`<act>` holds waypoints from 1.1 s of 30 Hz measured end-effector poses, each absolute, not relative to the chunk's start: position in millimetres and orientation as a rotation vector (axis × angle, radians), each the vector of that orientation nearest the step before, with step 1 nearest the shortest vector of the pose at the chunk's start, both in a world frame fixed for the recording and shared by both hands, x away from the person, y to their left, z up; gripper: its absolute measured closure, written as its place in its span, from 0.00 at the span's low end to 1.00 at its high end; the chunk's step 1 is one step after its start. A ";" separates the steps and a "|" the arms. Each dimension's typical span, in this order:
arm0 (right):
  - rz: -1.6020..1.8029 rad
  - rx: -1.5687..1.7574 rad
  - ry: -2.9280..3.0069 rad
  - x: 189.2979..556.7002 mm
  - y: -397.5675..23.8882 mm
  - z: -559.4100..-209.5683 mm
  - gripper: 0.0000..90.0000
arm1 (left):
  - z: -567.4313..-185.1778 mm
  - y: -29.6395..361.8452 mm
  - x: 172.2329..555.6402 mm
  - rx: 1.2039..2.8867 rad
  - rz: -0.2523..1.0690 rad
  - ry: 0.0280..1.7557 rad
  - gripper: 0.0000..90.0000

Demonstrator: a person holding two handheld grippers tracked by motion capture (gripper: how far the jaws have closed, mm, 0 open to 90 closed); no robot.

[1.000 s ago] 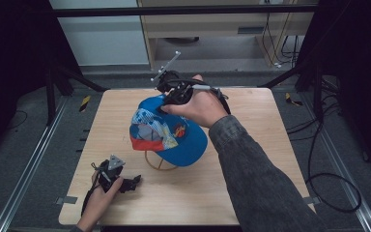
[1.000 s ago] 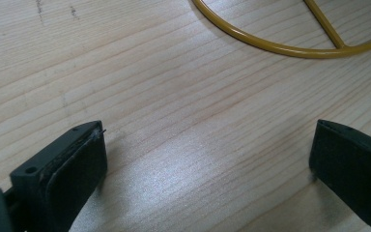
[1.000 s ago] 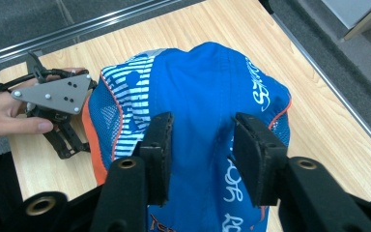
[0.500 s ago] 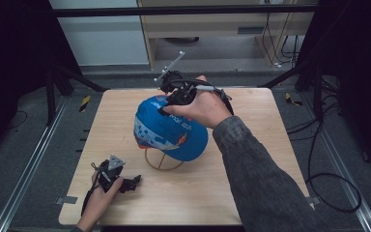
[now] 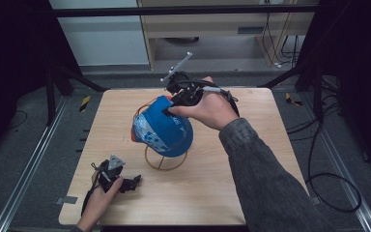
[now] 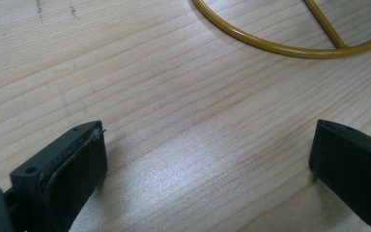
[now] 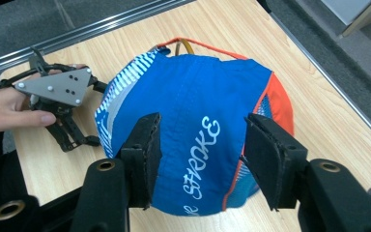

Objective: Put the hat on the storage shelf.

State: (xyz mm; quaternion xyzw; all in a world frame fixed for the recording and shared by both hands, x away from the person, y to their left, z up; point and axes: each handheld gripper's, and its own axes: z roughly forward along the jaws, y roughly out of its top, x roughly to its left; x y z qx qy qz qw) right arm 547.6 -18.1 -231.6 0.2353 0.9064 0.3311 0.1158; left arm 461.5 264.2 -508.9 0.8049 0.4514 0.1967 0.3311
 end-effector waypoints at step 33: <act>1.041 0.764 2.532 531.6 -80.6 -245.7 0.32 | -508.9 264.3 461.5 2.104 0.515 1.180 0.00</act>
